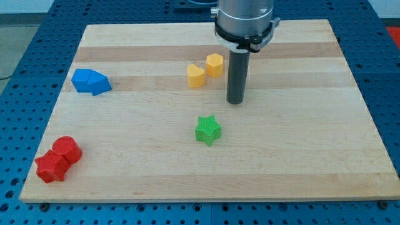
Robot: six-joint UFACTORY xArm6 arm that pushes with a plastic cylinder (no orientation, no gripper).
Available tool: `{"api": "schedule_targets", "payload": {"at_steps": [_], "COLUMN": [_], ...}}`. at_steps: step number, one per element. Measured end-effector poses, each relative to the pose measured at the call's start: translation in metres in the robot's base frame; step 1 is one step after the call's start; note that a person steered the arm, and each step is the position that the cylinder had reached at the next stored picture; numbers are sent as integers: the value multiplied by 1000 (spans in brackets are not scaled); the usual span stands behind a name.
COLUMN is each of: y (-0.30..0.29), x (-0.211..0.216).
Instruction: Move green circle a bit left
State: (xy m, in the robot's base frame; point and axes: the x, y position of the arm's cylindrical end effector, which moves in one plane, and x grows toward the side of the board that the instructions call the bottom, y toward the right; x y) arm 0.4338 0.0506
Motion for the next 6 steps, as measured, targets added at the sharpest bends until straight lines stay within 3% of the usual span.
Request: {"api": "schedule_targets", "payload": {"at_steps": [1,2,6], "y": [15,68,14], "x": [3,4,-25]}}
